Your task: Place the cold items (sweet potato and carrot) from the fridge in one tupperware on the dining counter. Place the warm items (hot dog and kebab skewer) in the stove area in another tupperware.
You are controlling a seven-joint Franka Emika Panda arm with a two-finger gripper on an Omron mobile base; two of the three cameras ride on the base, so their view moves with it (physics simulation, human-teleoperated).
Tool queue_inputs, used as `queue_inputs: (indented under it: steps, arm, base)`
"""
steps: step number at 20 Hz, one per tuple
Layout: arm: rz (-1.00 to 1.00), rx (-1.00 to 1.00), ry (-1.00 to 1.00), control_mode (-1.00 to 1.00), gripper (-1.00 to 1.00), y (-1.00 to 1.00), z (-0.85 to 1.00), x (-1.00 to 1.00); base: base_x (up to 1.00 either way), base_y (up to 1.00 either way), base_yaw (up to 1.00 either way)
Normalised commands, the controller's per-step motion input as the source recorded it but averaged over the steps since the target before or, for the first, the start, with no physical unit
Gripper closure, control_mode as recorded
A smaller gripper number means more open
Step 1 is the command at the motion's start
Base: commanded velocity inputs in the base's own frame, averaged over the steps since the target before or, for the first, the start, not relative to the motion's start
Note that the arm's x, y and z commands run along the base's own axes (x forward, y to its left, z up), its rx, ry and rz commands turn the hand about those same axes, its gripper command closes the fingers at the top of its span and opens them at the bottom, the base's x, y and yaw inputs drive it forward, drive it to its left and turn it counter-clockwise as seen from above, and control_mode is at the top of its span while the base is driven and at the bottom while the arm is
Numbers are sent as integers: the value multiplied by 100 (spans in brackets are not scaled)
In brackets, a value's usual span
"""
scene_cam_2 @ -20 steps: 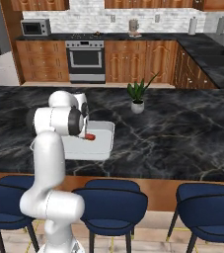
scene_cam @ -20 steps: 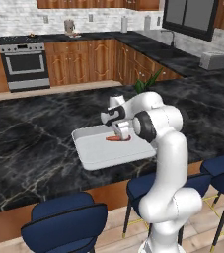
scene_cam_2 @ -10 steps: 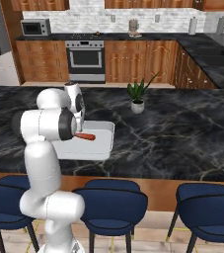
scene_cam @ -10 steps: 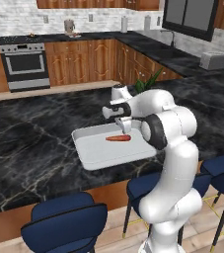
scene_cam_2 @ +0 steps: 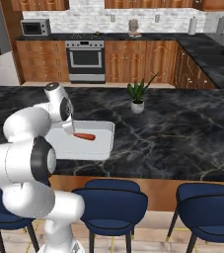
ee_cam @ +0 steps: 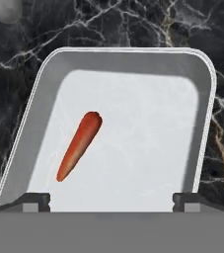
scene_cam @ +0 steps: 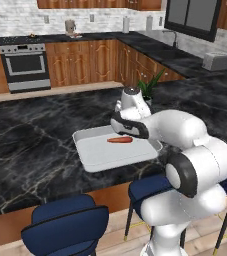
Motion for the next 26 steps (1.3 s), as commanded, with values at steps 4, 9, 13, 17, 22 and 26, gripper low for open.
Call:
queue_inputs:
  steps: [4,9,13,17,22,26]
  arm:
    - [29,-1,-20,-100,-100,0,84,-100]
    - [26,0,-2,-100,-100,0,90,-96]
    - [11,-6,0,-100,-100,-1,81,-90]
    - [5,-7,0,-100,-100,-10,66,-94]
    - [9,-7,0,-100,-100,-11,59,-97]
    - [10,-7,2,-100,-100,-8,36,-100]
  base:
    - [0,0,0]
    - [0,0,0]
    - [0,0,0]
    - [0,0,0]
    - [0,0,0]
    - [0,0,0]
